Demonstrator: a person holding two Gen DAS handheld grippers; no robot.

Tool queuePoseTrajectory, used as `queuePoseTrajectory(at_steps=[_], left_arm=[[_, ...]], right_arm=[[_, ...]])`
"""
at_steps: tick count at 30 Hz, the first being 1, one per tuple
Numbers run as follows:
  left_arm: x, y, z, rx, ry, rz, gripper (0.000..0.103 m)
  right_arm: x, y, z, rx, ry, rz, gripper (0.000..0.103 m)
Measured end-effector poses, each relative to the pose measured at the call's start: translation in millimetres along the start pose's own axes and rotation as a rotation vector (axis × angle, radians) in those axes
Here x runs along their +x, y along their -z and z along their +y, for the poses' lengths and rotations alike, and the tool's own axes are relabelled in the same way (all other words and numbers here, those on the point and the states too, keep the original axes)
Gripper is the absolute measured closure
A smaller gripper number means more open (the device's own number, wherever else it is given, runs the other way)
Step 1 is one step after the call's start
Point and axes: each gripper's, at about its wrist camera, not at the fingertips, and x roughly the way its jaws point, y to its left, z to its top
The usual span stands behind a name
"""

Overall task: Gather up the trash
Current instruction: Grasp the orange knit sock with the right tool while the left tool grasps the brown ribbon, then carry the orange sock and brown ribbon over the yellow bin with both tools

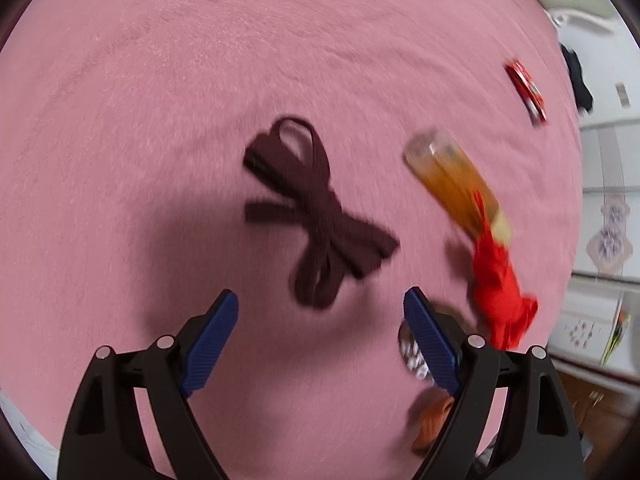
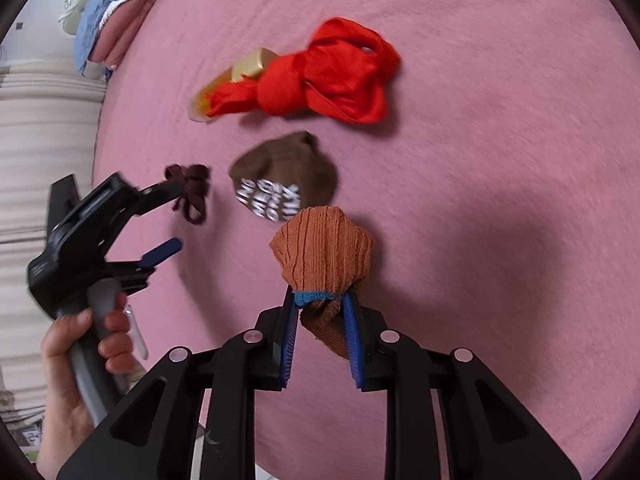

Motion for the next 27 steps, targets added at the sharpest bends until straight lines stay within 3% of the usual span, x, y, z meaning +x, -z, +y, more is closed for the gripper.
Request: queuePoseTrajectory(at_steps=[4, 9, 11, 13, 15, 21, 27], left_arm=[[11.6, -21.6, -3.8, -0.035, -0.002, 0.009, 0.024], [27.9, -32.2, -6.3, -0.05, -0.063, 0.028, 0.034], [27.1, -31.2, -8.7, -0.037, -0.093, 0.011, 0.044], [25.1, -28.2, -10.0, -0.007, -0.109, -0.007, 0.064], [22.4, -24.9, -7.3, 0.005, -0.099, -0.019, 0.079], [12.8, 1.5, 8.3, 0.041, -0.049, -0.003, 0.08], [0.1, 48.7, 12.2, 0.102, -0.015, 0.022, 0.08]], right_arm=[[3.2, -10.0, 7.8, -0.01, -0.019, 0.015, 0.081], [5.6, -15.7, 7.8, 0.002, -0.018, 0.025, 0.081], [3.7, -15.4, 8.5, 0.002, -0.021, 0.025, 0.081], [-0.8, -12.8, 7.6, 0.002, -0.024, 0.024, 0.081], [-2.7, -10.7, 6.3, 0.001, -0.023, 0.02, 0.081], [-13.5, 3.8, -0.1, 0.016, -0.034, 0.011, 0.081], [-23.7, 22.3, 1.0, 0.008, -0.043, -0.013, 0.081]])
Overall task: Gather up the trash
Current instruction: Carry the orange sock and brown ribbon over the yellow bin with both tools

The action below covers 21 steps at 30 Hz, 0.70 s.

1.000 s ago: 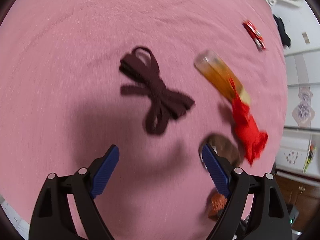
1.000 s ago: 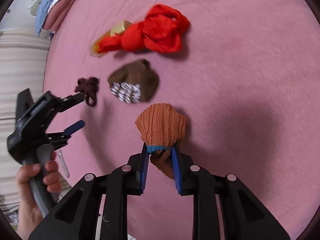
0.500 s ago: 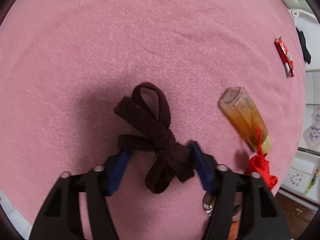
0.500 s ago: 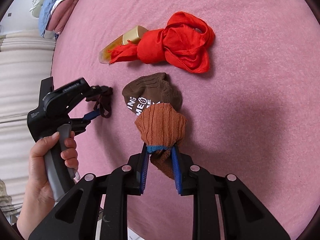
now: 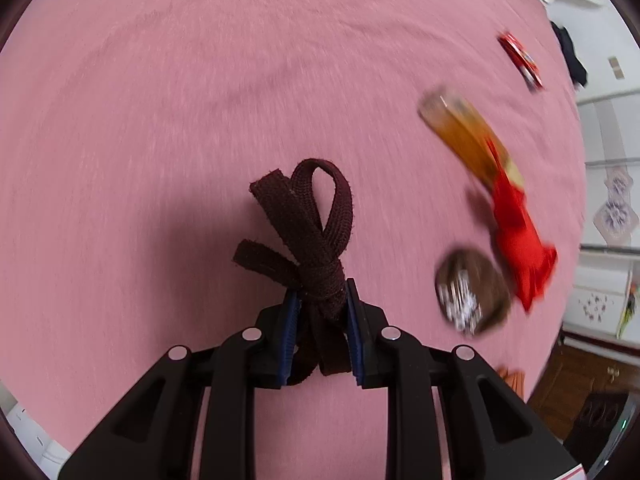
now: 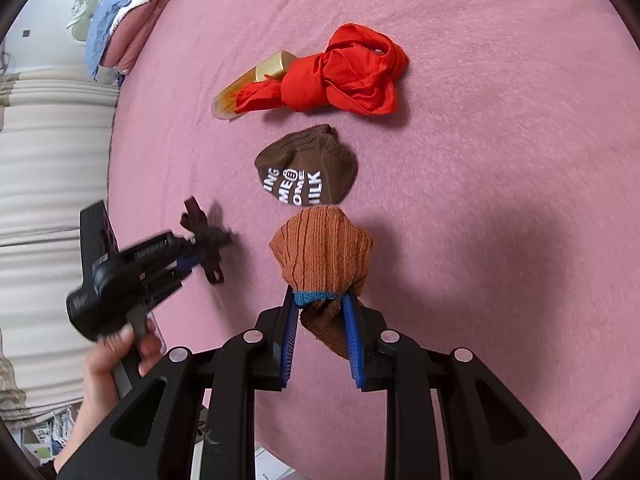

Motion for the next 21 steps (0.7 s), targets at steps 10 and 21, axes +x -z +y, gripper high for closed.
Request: queuePoseTrajectory(at_steps=[10, 21], left_arm=[[-14.9, 94.6, -27.2, 0.139, 0.066, 0.087, 0.08], [-20.4, 159.8, -116.5, 0.388, 0.083, 0.135, 0.08]], right_arm=[[-35.4, 38.1, -13.0, 0.003, 0.014, -0.066, 0.081], [-93.3, 89.8, -54.6, 0.076, 0.016, -0.178, 0.081]])
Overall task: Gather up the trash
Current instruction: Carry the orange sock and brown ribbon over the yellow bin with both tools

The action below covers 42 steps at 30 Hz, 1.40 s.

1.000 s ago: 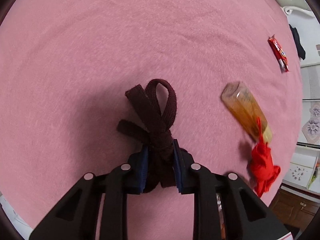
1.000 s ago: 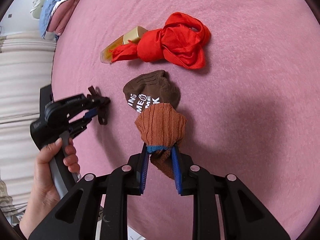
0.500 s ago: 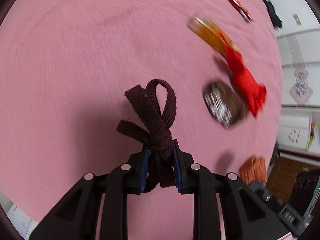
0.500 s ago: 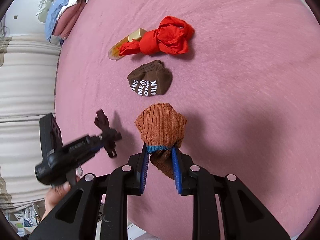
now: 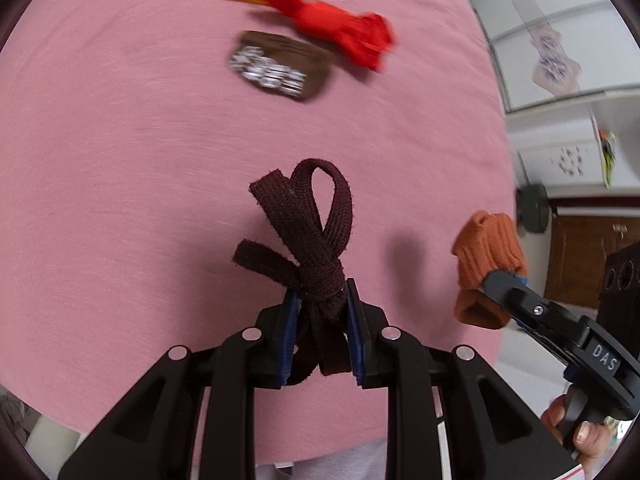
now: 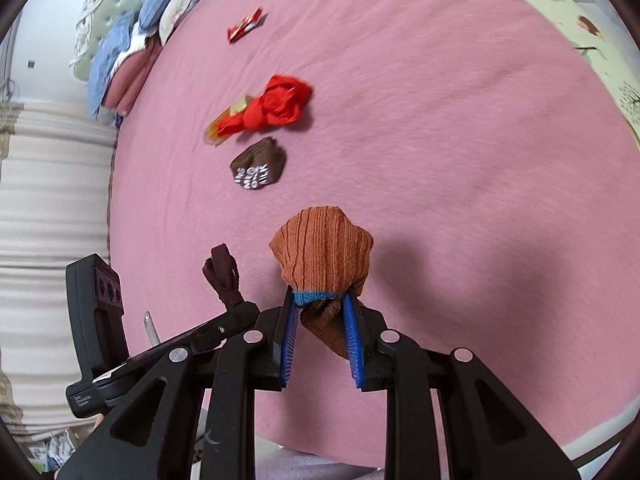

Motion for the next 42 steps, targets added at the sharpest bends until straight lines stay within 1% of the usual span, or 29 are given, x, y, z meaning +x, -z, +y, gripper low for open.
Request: queuePoseTrajectory(at_steps=[6, 9, 11, 15, 20, 23, 34, 37, 42], left_arm=[[4.2, 12.8, -68.5, 0.099, 0.011, -0.001, 0.08], [4.2, 25.3, -99.3, 0.131, 0.01, -0.009, 0.08], [2.4, 36.0, -113.2, 0.141, 0.015, -0.007, 0.08], [11.0, 47.3, -154.4, 0.174, 0.023, 0.006, 0.08], [31.7, 58.0, -216.5, 0.234, 0.03, 0.028, 0.08], [44.2, 60.6, -246.3, 0.25, 0.044, 0.046, 0.08], [86.6, 65.7, -349.1, 0.372, 0.035, 0.1, 0.08], [98.1, 64.2, -370.3, 0.397, 0.027, 0.114, 0.08], [112.7, 61.7, -395.4, 0.433, 0.022, 0.139, 0.08]], right_arm=[[-39.5, 8.5, -35.7, 0.017, -0.001, -0.045, 0.081], [-60.4, 9.7, -56.9, 0.019, -0.003, -0.056, 0.081], [-75.6, 9.0, -72.5, 0.022, -0.003, -0.066, 0.081], [-106.5, 3.6, -107.9, 0.037, 0.001, -0.089, 0.081], [-141.0, -5.4, -150.3, 0.065, 0.007, -0.13, 0.081], [-159.9, -9.9, -174.0, 0.082, 0.009, -0.153, 0.081], [-214.2, -25.6, -256.3, 0.167, 0.016, -0.216, 0.081], [-224.8, -28.4, -276.3, 0.189, 0.016, -0.228, 0.081], [-237.4, -37.7, -309.4, 0.232, 0.023, -0.242, 0.081]])
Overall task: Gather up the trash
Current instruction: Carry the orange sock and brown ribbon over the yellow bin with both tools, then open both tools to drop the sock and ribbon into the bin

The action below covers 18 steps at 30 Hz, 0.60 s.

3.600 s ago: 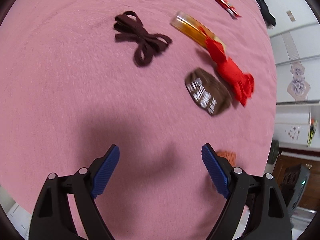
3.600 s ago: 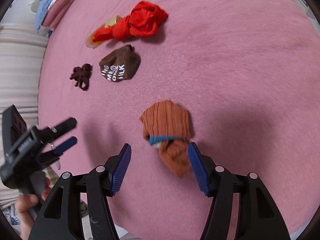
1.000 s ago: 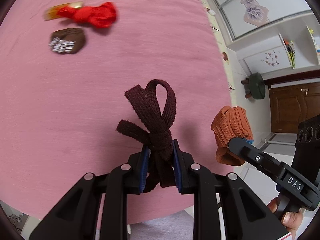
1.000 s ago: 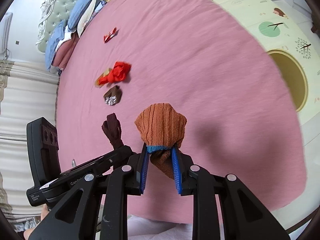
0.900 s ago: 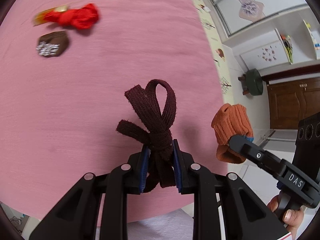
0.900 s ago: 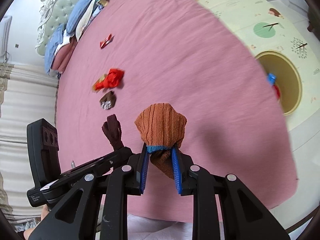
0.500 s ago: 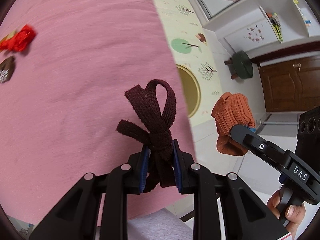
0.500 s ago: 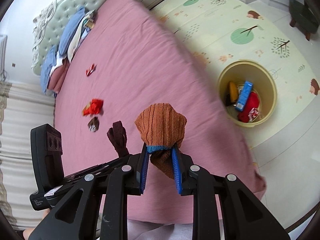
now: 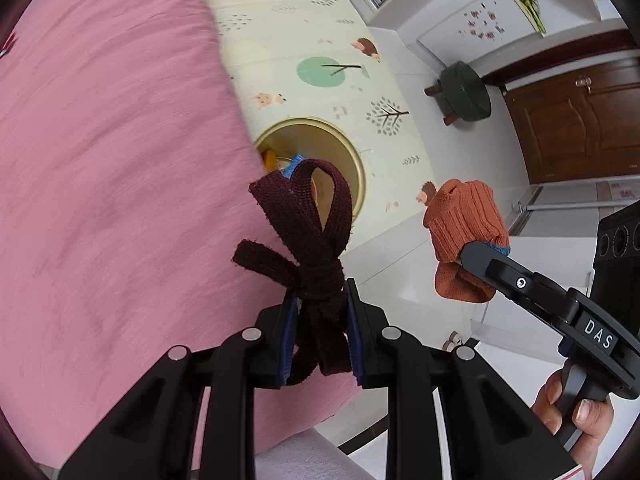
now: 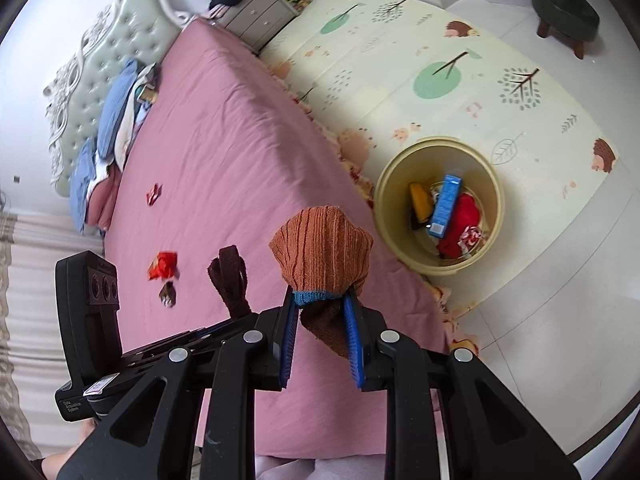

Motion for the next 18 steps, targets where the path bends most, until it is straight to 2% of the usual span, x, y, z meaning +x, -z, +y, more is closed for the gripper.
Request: queuePoseTrajectory(at_steps=[9, 15, 17, 18], left_arm=[[32.8, -37.0, -35.1, 0.06, 0.01, 0.044, 0.08], [45.0, -59.8, -51.3, 0.096, 0.037, 0.042, 0.078], [45.1, -67.1, -52.6, 0.083, 0.073, 0.038, 0.069], [43.4, -69.2, -52.3, 0.078, 0.079, 0.031, 0.046]], right_arm=[[-5.1, -34.4, -29.6, 0.033, 0.014, -0.015, 0.081], [-9.4, -62.0, -39.8, 0.026, 0.022, -0.034, 0.081], [-11.7, -70.3, -42.6, 0.032, 0.012, -0.042, 0.075], [-13.1, -75.0, -44.9, 0.043, 0.005, -0.047, 0.074]])
